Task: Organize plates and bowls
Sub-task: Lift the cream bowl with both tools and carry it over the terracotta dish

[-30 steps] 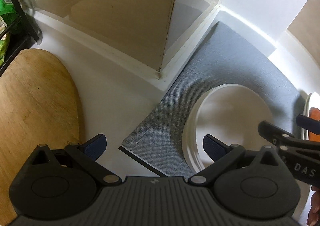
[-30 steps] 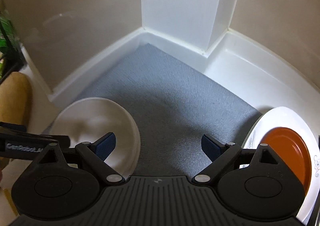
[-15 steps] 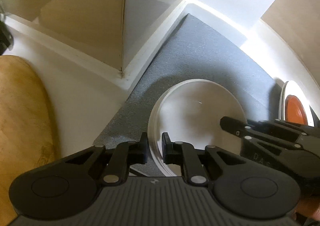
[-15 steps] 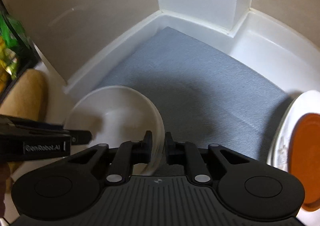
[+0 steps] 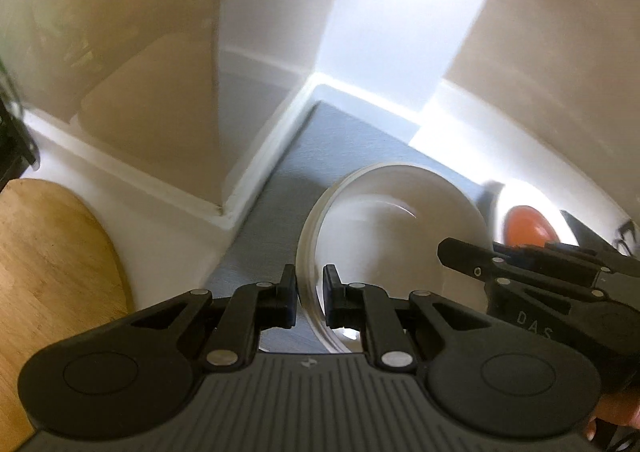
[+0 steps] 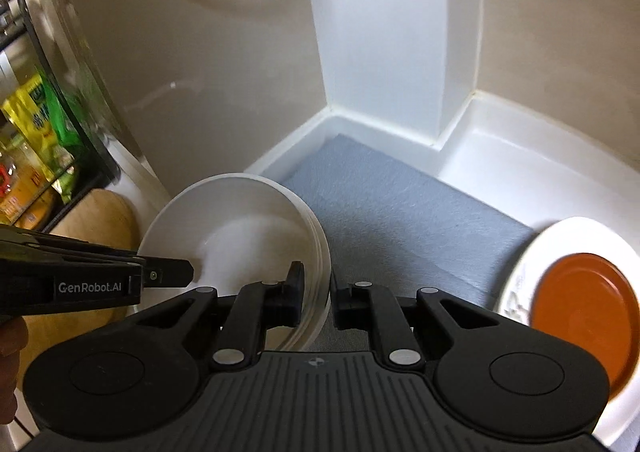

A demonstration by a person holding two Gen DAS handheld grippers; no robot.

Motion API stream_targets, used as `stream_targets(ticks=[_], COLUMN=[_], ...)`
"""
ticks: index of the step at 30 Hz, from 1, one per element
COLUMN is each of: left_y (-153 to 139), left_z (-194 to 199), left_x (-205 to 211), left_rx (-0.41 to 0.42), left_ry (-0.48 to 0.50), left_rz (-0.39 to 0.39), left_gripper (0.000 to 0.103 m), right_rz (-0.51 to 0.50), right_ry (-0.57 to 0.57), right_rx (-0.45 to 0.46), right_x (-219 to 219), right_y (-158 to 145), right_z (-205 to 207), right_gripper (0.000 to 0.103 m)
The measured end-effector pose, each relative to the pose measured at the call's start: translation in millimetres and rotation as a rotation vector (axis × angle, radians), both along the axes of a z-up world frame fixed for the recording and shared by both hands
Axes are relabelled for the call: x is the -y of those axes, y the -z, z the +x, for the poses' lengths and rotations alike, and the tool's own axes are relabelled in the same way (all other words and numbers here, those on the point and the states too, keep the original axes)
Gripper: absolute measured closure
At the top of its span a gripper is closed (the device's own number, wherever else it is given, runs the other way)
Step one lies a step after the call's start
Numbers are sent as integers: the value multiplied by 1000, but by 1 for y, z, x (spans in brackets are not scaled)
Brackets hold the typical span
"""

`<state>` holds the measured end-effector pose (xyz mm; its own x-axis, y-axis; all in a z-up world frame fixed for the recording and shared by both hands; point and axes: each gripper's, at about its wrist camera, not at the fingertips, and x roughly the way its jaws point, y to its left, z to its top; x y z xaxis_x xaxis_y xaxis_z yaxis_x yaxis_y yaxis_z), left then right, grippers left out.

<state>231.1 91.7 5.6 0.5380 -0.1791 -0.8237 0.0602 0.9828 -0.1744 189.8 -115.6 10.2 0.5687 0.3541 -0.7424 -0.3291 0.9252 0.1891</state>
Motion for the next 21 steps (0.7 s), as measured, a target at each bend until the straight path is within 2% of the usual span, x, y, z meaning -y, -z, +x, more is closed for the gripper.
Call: stream_targets(ticks=[10, 21], left_y=[-27, -27], left_z=[-38, -60], left_x=[50, 137], left_rx=[43, 44], left_ry=[205, 439], left_rz=[-22, -22], left_gripper=[89, 89], right_rz=[-10, -26], right_ry=[148, 386], right_rx=[93, 96], right_x=[46, 118], right_y=[-27, -30], right_z=[-62, -124], right_gripper=[88, 88])
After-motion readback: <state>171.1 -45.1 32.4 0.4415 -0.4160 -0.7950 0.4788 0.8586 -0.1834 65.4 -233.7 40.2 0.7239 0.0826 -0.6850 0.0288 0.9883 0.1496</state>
